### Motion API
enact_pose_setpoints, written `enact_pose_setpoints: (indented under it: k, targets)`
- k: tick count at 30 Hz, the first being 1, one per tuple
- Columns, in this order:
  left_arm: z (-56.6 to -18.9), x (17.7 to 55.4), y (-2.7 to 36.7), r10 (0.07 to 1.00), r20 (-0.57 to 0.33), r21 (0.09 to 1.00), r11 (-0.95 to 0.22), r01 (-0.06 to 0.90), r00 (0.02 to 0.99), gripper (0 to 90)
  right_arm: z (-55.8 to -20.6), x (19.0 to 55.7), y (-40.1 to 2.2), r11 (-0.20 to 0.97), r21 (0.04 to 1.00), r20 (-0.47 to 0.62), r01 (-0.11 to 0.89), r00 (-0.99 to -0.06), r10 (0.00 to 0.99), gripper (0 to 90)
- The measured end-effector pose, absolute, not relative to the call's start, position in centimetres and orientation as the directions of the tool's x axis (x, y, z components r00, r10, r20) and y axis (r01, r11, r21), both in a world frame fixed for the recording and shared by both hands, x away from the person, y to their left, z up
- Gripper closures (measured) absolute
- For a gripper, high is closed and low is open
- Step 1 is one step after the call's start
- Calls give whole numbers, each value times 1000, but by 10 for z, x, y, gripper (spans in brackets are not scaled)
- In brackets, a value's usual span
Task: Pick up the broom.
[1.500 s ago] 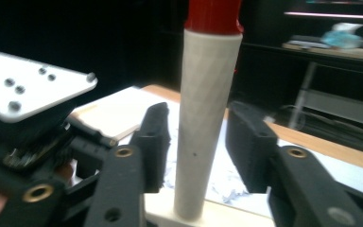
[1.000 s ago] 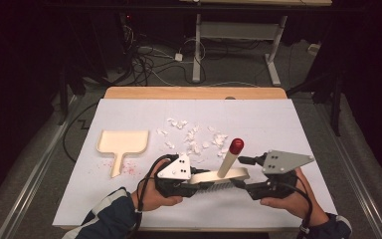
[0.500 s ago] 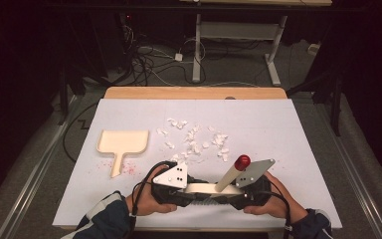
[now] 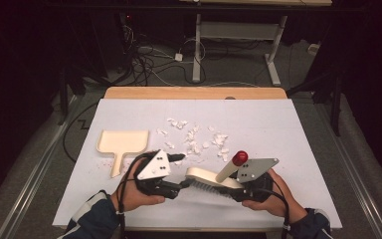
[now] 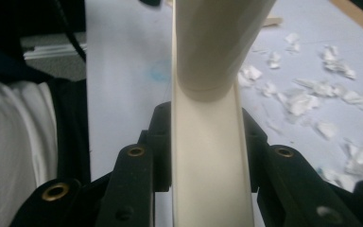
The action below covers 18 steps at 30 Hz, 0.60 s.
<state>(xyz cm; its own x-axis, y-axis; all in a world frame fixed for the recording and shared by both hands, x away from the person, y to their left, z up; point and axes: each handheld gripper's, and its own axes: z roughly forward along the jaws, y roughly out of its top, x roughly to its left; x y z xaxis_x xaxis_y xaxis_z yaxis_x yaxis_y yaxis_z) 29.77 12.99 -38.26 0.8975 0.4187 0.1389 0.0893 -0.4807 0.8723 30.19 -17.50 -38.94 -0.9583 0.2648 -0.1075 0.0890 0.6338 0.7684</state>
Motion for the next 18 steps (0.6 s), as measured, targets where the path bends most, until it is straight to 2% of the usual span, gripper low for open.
enact_pose_setpoints:
  k: [1,4,9,12,13,16,18]
  targets:
    - [-383,298,130,419,139,872,-481,89,897,256,-389,302,-175,634,768,-107,89,-958,265,675]
    - [-387,291,156,525,233,862,-502,76,818,231,-384,307,-183,610,785,-126,109,-935,330,675]
    - [-404,283,180,588,277,844,-528,100,760,224,-381,311,-190,591,795,-131,136,-913,386,675]
    - [-418,278,198,626,277,840,-526,133,729,224,-378,316,-197,561,808,-133,177,-874,468,675]
    - [-423,277,203,638,282,836,-529,142,717,224,-378,316,-197,561,808,-133,177,-874,468,675]
    - [-440,273,221,673,234,838,-505,205,702,207,-375,319,-201,559,802,-159,212,-826,541,675]
    - [-447,270,227,678,233,823,-520,230,697,206,-374,324,-205,550,799,-171,244,-784,597,675]
